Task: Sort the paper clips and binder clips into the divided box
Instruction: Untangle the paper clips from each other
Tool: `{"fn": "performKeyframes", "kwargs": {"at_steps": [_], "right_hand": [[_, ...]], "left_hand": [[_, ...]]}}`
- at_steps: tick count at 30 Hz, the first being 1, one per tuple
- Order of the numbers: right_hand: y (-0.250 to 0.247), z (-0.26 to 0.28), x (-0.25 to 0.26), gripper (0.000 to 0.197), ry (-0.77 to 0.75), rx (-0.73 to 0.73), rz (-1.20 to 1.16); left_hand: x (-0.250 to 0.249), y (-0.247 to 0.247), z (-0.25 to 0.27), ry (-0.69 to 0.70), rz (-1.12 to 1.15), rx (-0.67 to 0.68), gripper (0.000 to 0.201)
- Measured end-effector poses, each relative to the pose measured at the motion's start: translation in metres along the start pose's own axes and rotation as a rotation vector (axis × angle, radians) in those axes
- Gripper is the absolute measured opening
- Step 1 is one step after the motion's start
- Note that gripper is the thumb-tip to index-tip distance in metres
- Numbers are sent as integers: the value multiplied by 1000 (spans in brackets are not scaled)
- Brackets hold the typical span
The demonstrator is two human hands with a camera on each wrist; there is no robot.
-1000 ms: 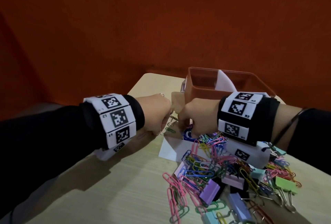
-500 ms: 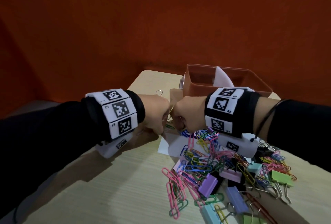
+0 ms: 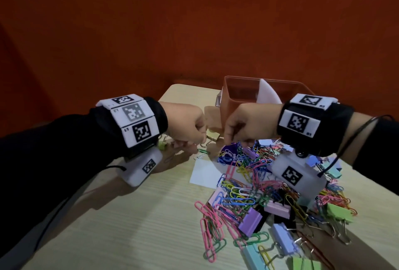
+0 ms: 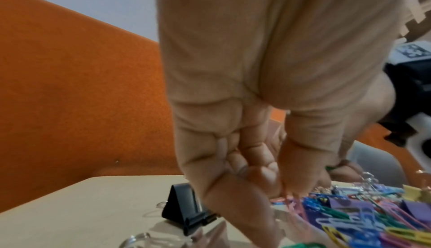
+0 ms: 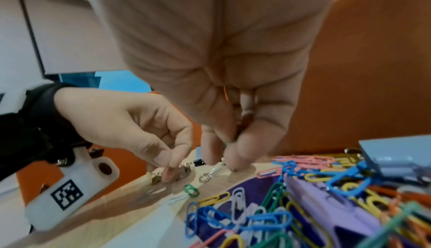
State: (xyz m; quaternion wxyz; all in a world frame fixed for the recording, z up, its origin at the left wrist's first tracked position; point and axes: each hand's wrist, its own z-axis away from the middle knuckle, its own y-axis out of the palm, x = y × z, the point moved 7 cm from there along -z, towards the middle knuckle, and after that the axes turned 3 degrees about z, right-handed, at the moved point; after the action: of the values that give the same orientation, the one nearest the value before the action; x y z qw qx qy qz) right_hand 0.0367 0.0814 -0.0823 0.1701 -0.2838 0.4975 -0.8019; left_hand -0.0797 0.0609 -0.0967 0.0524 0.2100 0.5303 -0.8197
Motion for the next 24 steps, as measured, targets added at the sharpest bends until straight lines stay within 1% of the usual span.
{"fn": "performKeyframes", "kwargs": {"at_steps": [2,5,8,9,13,14,16,18,21,24], "right_hand": [[2,1,-3,36,1,13,-41],[2,1,-3,36,21,-12,-59],[-2,2,6,27,21,-48,21],[-2,2,9,25,4,-58,71],[3,-4,7,39,54,-87,265],[5,-6,5,44,70,-65,333],[8,-10,3,51,92,-33,395],[11,-13,7,49,79,-23,432],[20,-18,15,42,45,2,489],[24,-21,20,34,38,35,476]], "left_hand": [[-1,1,-1,8,65,10,22],[-11,1,-2,25,111,-37,22],[-19,-2,-4,31,8,-123,26],[-21,0,-5,28,-29,-130,26],[-25,10,-6,42,-289,-126,18],[-25,11,-7,42,-326,-120,22],[-24,9,-9,43,-347,-109,27],[-26,8,-11,52,-358,-107,26],[-28,9,-12,77,-390,-114,16],[-30,9,-10,105,-400,-122,10]]}}
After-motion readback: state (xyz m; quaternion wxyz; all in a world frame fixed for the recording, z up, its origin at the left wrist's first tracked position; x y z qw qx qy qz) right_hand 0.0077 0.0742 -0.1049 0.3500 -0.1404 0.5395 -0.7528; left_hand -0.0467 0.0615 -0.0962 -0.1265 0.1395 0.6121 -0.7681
